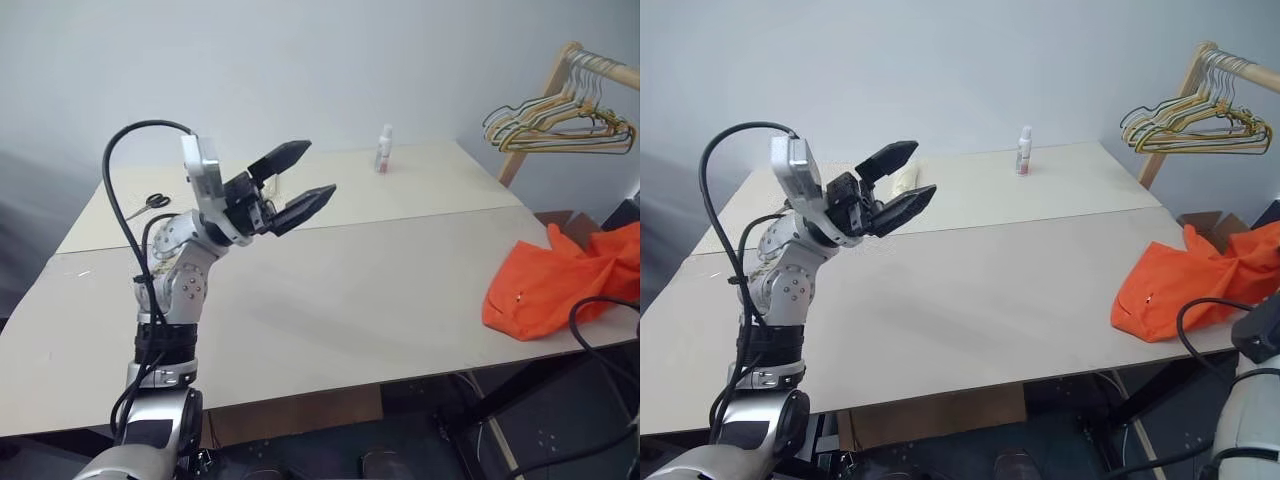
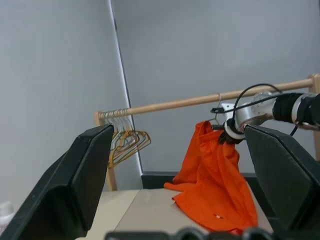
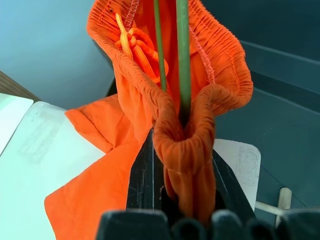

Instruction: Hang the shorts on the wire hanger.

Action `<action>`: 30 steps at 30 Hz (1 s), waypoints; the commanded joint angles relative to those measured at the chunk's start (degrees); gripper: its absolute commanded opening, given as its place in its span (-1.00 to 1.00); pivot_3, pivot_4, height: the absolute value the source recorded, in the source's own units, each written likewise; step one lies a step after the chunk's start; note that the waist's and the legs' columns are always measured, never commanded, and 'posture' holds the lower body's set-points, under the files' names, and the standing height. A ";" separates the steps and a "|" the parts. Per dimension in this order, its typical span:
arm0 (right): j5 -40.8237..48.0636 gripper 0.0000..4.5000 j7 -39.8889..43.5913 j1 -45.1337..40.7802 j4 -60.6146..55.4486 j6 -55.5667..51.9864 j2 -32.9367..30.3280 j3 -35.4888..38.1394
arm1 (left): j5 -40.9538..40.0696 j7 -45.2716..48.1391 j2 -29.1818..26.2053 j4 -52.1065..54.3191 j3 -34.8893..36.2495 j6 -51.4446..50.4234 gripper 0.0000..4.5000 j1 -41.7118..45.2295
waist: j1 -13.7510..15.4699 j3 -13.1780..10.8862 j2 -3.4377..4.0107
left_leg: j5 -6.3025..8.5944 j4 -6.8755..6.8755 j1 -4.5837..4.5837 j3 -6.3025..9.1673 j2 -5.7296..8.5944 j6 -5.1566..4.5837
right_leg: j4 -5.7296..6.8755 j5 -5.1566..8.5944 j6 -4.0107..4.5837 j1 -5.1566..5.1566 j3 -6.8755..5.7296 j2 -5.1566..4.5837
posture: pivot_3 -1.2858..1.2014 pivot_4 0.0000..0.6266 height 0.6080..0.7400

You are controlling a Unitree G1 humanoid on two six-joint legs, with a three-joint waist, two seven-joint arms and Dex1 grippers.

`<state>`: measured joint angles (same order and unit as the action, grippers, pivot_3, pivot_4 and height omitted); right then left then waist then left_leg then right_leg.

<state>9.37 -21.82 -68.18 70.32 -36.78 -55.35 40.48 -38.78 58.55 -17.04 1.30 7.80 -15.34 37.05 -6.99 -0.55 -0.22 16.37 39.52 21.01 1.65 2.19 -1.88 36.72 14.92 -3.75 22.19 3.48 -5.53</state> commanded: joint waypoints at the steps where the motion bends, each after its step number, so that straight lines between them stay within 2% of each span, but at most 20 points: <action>1: 1.00 -1.00 -0.04 -0.87 0.00 0.74 -0.36 -1.93 | -1.80 -0.05 -0.19 1.51 0.61 0.00 1.00 0.39 | 0.00 0.00 0.00 | 0.00 0.00 -0.01 -0.02 0.00 -0.01 | 0.00 0.00 0.00 0.00 0.02 0.01 | -0.03 -1.00 1.00; 6: 0.59 -1.00 1.63 0.07 0.45 0.98 0.08 -5.43 | -3.56 1.20 -0.60 2.18 0.04 -0.80 1.00 -0.12 | 0.00 0.00 0.00 | 0.01 -0.01 -0.06 -0.10 -0.02 -0.02 | 0.00 0.00 0.00 0.00 0.11 0.05 | -0.03 -1.00 1.00; 12: -0.52 -1.00 2.94 0.96 0.31 0.62 0.43 -8.96 | 0.10 2.78 -2.43 1.89 -2.52 1.00 1.00 -1.57 | -0.03 -0.02 -0.04 | 0.02 -0.14 -0.35 -0.25 -0.05 -0.04 | -0.01 -0.01 0.00 -0.12 0.31 0.14 | -0.02 -1.00 1.00; 13: -1.01 -0.69 2.71 1.08 0.17 0.72 0.51 -9.83 | 0.13 2.80 -2.43 1.83 -2.62 1.07 1.00 -1.63 | -0.05 -0.02 -0.04 | 0.02 -0.14 -0.38 -0.27 -0.06 -0.04 | -0.01 -0.01 0.01 -0.13 0.34 0.14 | -0.02 -1.00 1.00; 15: -1.36 -0.43 2.29 1.16 -0.07 0.75 0.59 -10.96 | 0.11 2.97 -2.40 1.83 -2.79 1.07 1.00 -1.76 | -0.05 -0.02 -0.04 | 0.03 -0.21 -0.49 -0.34 -0.06 -0.04 | -0.02 -0.01 0.00 -0.18 0.42 0.14 | -0.02 -1.00 1.00; 24: -6.29 0.99 -3.01 2.10 -4.52 0.26 2.22 -18.32 | -0.70 4.47 -2.05 2.08 -3.25 0.30 1.00 -1.95 | -0.02 -0.02 -0.04 | 0.03 -0.29 -0.54 -0.39 -0.09 -0.04 | -0.06 -0.02 -0.01 -0.18 0.49 0.12 | -0.04 -1.00 1.00; 30: -15.90 0.99 -13.17 6.99 -17.08 -0.18 5.96 -26.79 | -0.52 4.64 -2.10 1.88 -3.39 0.18 1.00 -1.64 | -0.19 -0.02 -0.02 | 0.02 -0.31 -0.56 -0.41 -0.11 -0.04 | -0.02 -0.02 -0.01 -0.16 0.54 0.11 | -0.04 -1.00 1.00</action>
<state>-3.03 -31.63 -61.19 58.83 -37.23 -49.62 16.01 -38.54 63.23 -18.89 1.76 4.14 -15.23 34.56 -7.19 -0.56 -0.24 16.39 39.21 20.44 1.22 2.08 -1.92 36.73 14.90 -3.76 22.06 4.06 -5.42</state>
